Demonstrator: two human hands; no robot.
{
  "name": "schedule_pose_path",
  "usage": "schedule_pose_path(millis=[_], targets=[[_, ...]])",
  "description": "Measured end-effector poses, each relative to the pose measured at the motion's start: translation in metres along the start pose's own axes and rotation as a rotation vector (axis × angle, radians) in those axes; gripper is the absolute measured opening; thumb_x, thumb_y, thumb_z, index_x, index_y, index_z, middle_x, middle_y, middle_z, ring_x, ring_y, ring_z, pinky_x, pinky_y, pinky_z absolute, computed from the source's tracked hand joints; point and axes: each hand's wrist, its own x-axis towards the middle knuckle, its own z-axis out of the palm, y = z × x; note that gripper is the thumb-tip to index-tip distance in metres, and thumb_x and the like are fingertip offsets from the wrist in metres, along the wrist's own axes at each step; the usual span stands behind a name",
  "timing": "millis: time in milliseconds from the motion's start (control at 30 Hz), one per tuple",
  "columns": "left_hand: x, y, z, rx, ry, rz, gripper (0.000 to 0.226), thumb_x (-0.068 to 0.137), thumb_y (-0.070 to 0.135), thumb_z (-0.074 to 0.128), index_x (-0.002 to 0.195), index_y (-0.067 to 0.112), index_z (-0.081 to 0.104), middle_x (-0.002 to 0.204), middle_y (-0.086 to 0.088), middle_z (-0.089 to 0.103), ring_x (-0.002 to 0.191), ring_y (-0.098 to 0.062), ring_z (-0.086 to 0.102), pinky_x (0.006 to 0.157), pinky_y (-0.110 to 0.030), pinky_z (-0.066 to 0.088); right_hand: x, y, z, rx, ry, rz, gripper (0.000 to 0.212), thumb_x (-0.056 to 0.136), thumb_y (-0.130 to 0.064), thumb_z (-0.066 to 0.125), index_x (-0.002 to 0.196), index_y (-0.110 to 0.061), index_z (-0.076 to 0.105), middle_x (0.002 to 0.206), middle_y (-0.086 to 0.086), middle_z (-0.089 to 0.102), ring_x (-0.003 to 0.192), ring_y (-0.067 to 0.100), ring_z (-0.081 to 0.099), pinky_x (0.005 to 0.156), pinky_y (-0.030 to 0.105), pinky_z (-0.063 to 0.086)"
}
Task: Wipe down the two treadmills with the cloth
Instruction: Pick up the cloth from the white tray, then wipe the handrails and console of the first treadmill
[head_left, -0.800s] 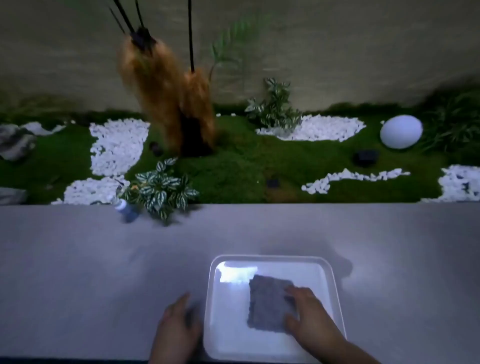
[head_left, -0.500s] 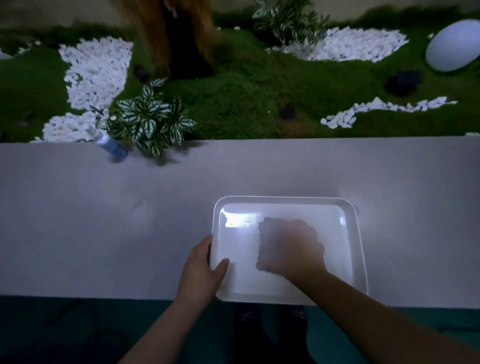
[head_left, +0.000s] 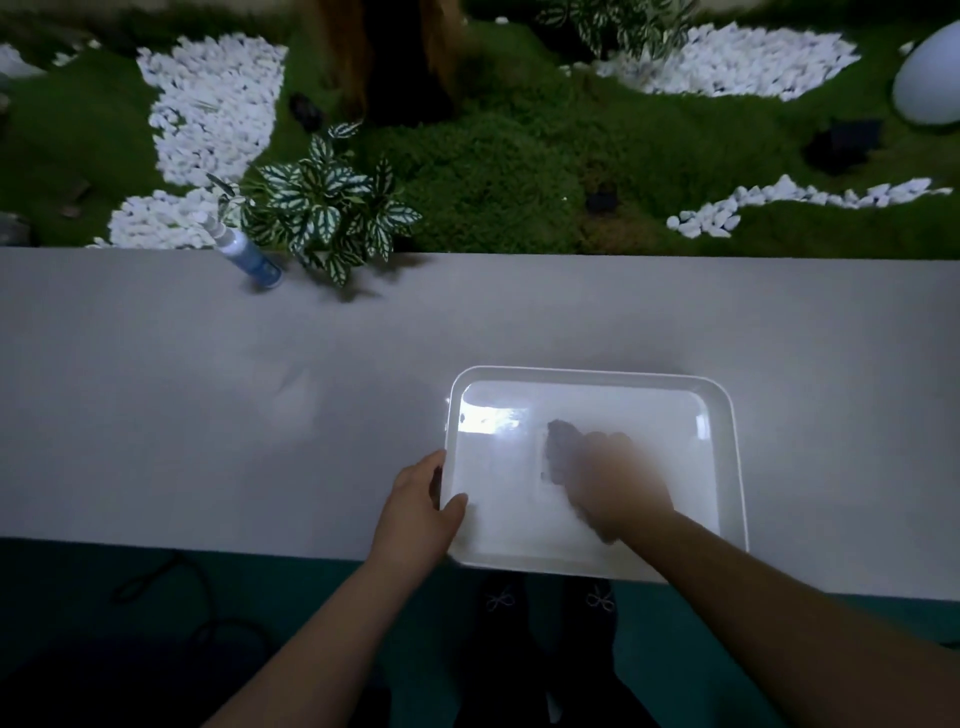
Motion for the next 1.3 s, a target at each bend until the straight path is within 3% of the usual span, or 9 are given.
schedule_pose_path(millis=[167, 400, 500, 600, 667, 800, 933, 1100, 1300], targets=[[-0.039, 0.019, -0.029, -0.027, 0.048, -0.069, 0.049, 0.087, 0.023, 0.064, 0.134, 0.024, 0.05, 0.122, 0.004, 0.054, 0.097, -0.012, 0.057, 0.086, -0.022, 0.042, -0.04, -0.031, -0.055, 0.183, -0.081, -0.014, 0.014, 0.082, -0.024, 0.061, 0.076, -0.021, 0.049, 0.069, -0.009, 0.056, 0.061, 0.01, 0.056, 0.05, 0.016, 0.037], [-0.127, 0.033, -0.072, -0.173, 0.175, -0.07, 0.031, 0.086, 0.018, 0.065, 0.116, 0.025, 0.06, 0.096, 0.009, 0.063, 0.085, -0.01, 0.061, 0.077, -0.018, 0.049, -0.117, -0.065, -0.115, 0.295, -0.081, -0.14, 0.048, 0.08, -0.034, 0.072, 0.115, -0.039, 0.039, 0.086, -0.024, 0.058, 0.072, -0.011, 0.055, 0.058, 0.009, 0.04], [-0.17, 0.04, -0.08, -0.233, 0.275, -0.071, 0.028, 0.084, 0.019, 0.069, 0.109, 0.028, 0.061, 0.094, 0.007, 0.065, 0.078, -0.006, 0.061, 0.077, -0.018, 0.049, -0.145, -0.081, -0.136, 0.32, -0.113, -0.259, 0.031, 0.081, -0.021, 0.072, 0.106, -0.023, 0.054, 0.075, -0.007, 0.066, 0.055, -0.001, 0.059, 0.049, 0.006, 0.042], [-0.21, 0.047, -0.075, -0.266, 0.391, -0.092, 0.026, 0.084, 0.019, 0.07, 0.107, 0.028, 0.061, 0.09, 0.007, 0.065, 0.065, 0.002, 0.056, 0.071, -0.01, 0.044, -0.166, -0.092, -0.153, 0.297, -0.171, -0.416, 0.021, 0.081, -0.02, 0.072, 0.094, -0.008, 0.062, 0.074, 0.012, 0.068, 0.064, 0.029, 0.065, 0.046, 0.01, 0.043], [-0.237, 0.05, -0.066, -0.289, 0.477, -0.123, 0.025, 0.083, 0.019, 0.071, 0.105, 0.028, 0.062, 0.088, 0.006, 0.065, 0.061, 0.002, 0.055, 0.067, -0.007, 0.042, -0.174, -0.096, -0.158, 0.279, -0.231, -0.496, 0.022, 0.079, -0.027, 0.072, 0.097, -0.019, 0.063, 0.081, 0.006, 0.068, 0.069, 0.026, 0.064, 0.05, 0.012, 0.045], [-0.296, 0.053, -0.036, -0.314, 0.634, -0.231, 0.022, 0.084, 0.023, 0.07, 0.105, 0.027, 0.063, 0.089, 0.01, 0.065, 0.066, 0.001, 0.056, 0.062, -0.003, 0.04, -0.193, -0.105, -0.165, 0.231, -0.301, -0.646, 0.047, 0.076, -0.03, 0.076, 0.11, -0.044, 0.047, 0.098, -0.018, 0.062, 0.082, -0.008, 0.06, 0.068, 0.011, 0.042], [-0.366, 0.05, -0.011, -0.38, 0.762, -0.347, 0.023, 0.085, 0.024, 0.069, 0.108, 0.023, 0.064, 0.092, 0.01, 0.066, 0.07, 0.001, 0.058, 0.073, -0.012, 0.045, -0.222, -0.117, -0.16, 0.193, -0.377, -0.781, 0.055, 0.077, -0.027, 0.077, 0.114, -0.049, 0.043, 0.107, -0.015, 0.061, 0.093, -0.001, 0.06, 0.075, 0.017, 0.044], [-0.457, 0.032, 0.005, -0.434, 0.951, -0.488, 0.026, 0.085, 0.028, 0.07, 0.11, 0.025, 0.062, 0.091, 0.013, 0.064, 0.079, -0.002, 0.06, 0.079, -0.019, 0.05, -0.28, -0.142, -0.134, 0.177, -0.541, -0.942, 0.048, 0.08, -0.023, 0.075, 0.115, -0.041, 0.048, 0.102, -0.032, 0.053, 0.085, -0.031, 0.047, 0.068, -0.005, 0.036], [-0.558, 0.007, 0.038, -0.531, 1.174, -0.573, 0.026, 0.085, 0.032, 0.07, 0.109, 0.031, 0.061, 0.094, 0.015, 0.065, 0.082, -0.004, 0.061, 0.075, -0.018, 0.05, -0.374, -0.162, -0.095, 0.134, -0.75, -1.119, 0.05, 0.08, -0.027, 0.074, 0.105, -0.06, 0.046, 0.097, -0.021, 0.063, 0.066, -0.014, 0.06, 0.055, 0.006, 0.046]])
